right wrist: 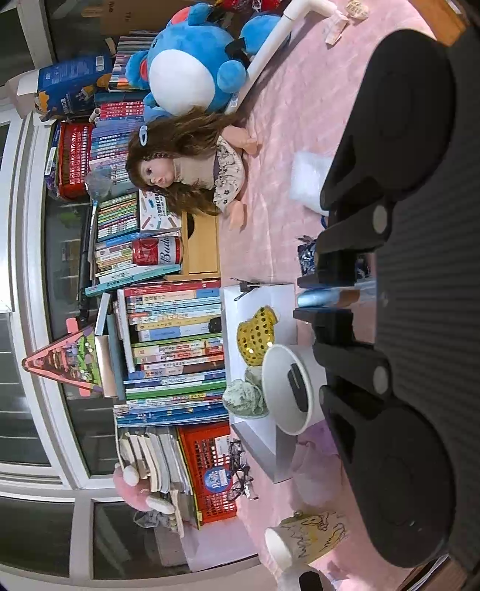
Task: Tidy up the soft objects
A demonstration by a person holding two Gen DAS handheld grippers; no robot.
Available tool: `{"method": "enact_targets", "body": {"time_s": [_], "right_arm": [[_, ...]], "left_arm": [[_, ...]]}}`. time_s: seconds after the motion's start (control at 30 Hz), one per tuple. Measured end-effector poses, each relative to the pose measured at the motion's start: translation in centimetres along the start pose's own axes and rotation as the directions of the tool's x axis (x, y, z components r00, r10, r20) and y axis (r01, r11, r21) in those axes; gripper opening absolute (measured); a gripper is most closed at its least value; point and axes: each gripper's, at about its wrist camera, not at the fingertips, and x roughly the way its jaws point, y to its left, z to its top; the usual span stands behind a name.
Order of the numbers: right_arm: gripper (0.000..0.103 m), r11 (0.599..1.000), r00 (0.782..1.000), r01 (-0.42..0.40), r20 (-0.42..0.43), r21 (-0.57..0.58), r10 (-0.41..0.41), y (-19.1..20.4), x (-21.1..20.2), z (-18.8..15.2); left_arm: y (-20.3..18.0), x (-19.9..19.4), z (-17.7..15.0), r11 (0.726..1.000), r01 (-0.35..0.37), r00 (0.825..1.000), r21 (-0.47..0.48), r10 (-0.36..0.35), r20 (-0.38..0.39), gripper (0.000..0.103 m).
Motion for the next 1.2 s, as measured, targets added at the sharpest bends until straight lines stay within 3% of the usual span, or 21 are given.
{"method": "enact_targets", "body": {"time_s": [0.37,0.7,0.97,1.2], "right_arm": [[0.013,0.994,0.998,-0.058,0.018,0.092,0.057,-1.1,0.6,4.2],[0.013,0.983,0.994,-0.111,0.036,0.146,0.107,-1.3,3.2,9.8],[0.013,0.980,0.991,-0.128,-0.012,0.149,0.132,-0.5,7.3,13.4],[0.014,0.989,0.991,-0.090,-0.084,0.114,0.100,0.0,12.4,15.5]], "left_arm": [[-0.5,-0.3,3.9,0.995,0.091,0.996,0.033,-0.092,0.015,0.078],[-1.2,1.8,11.1,0.978,0.204,0.979,0.033,-0.204,0.008,0.078],[-3.2,7.8,16.4,0.969,0.248,0.964,0.011,-0.245,-0.105,0.078],[-5.4,16.1,18.2,0.971,0.232,0.928,-0.055,-0.238,-0.286,0.078]]}}
